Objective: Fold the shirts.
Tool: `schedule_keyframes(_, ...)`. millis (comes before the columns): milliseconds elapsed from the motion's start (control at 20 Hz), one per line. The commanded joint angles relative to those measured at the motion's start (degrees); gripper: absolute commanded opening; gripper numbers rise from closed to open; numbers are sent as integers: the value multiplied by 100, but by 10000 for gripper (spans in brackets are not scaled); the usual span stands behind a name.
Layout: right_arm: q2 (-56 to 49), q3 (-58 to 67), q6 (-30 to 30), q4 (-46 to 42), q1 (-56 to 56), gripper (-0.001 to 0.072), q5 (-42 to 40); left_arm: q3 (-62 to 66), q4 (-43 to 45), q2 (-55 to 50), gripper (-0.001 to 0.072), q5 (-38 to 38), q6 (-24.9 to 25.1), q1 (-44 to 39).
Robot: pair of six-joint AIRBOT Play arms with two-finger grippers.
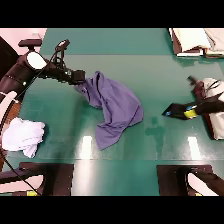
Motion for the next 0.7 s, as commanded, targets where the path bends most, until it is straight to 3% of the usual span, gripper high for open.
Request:
schedule_keyframes(0, -688, -861, -507, 1453, 479, 553, -1075, 28, 271, 24, 24, -116, 4, 22)
schedule_keyframes(150, -1408, -503, -579, 1759, 1185, 550, -1707, 28, 332, 24, 24, -133, 7, 22)
schedule_keyframes(250, -1851, -103, -577, 1755, 1532, 456, -1926, 28, 411, 24, 24, -146, 7, 22)
schedule_keyframes(400, -2328, 476, -579, 1690, 1781, 266, -2028, 28, 675, 26, 25, -221, 7, 22)
schedule_keyframes(500, -2470, 767, -579, 1646, 1749, 14, -2024, 28, 944, 26, 24, -328, 7, 22)
schedule_keyframes(650, -2243, 1237, -271, 785, 1390, 15, -1749, 52, 1443, 125, 24, -280, -20, 22)
